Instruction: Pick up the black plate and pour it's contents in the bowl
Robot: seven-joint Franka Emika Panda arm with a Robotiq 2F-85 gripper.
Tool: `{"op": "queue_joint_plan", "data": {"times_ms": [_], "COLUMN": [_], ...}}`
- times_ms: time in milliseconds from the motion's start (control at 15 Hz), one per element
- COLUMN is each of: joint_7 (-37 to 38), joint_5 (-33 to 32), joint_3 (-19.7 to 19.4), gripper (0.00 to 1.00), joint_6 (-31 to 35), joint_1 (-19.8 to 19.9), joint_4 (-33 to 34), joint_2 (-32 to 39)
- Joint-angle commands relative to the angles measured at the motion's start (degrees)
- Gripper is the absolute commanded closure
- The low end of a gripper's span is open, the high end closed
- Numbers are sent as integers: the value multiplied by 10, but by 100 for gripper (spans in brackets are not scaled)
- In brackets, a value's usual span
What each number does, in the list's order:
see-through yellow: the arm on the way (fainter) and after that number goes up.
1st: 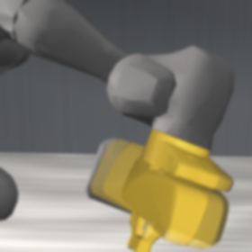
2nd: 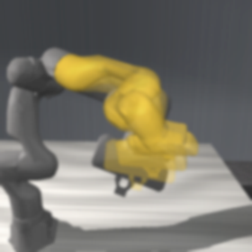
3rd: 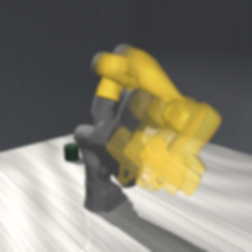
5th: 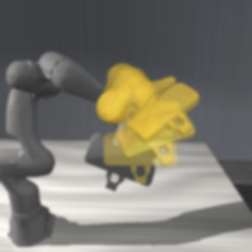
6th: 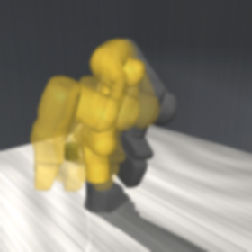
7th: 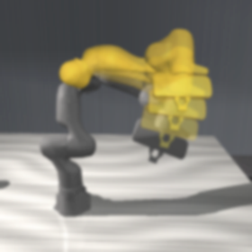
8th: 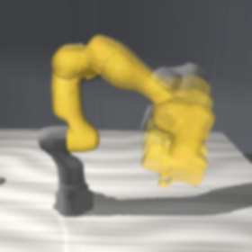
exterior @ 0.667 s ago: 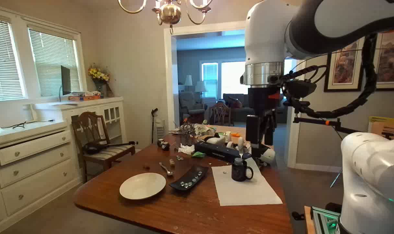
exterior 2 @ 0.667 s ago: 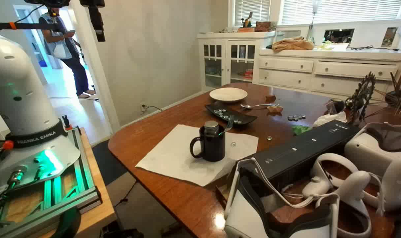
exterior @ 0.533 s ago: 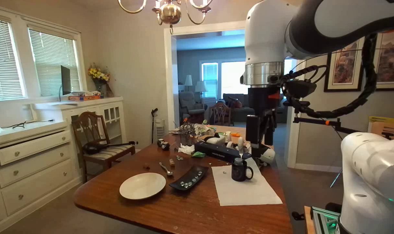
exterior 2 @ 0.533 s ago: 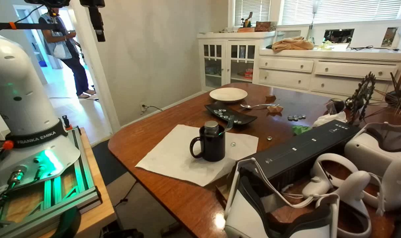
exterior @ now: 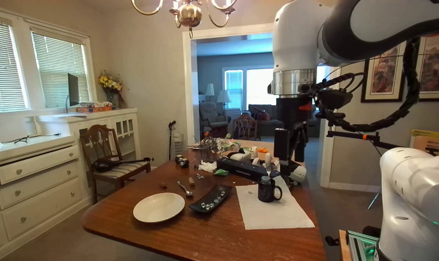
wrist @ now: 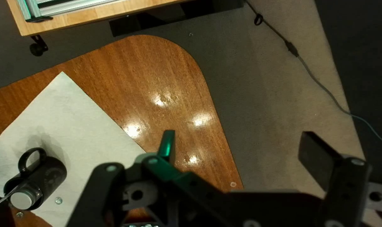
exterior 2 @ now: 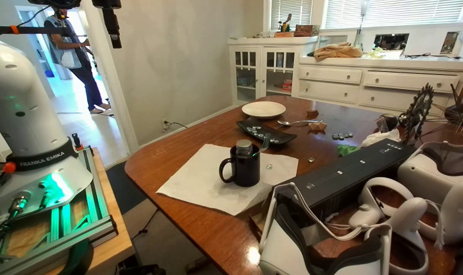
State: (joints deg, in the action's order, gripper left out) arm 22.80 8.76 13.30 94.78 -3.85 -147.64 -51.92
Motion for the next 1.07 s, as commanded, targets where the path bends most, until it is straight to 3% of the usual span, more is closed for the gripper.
{"op": "queue_joint_plan", "data": {"times_ms": [0, 267, 733, 867, 933, 1000], "joint_7": [-3, -38, -221, -194, -212, -212], "joint_5": [8, 18, 54, 87, 68, 77], "joint_3": [-4, -83, -292, -318, -290, -302], "gripper": [0, 0, 0, 0, 0, 0], "joint_6": [0, -16, -69, -94, -64, -74], "joint_1": [8, 35, 73, 98, 106, 115], "joint_4": [2, 28, 108, 146, 103, 118], "joint_2": [0, 7, 67, 100, 59, 73]}}
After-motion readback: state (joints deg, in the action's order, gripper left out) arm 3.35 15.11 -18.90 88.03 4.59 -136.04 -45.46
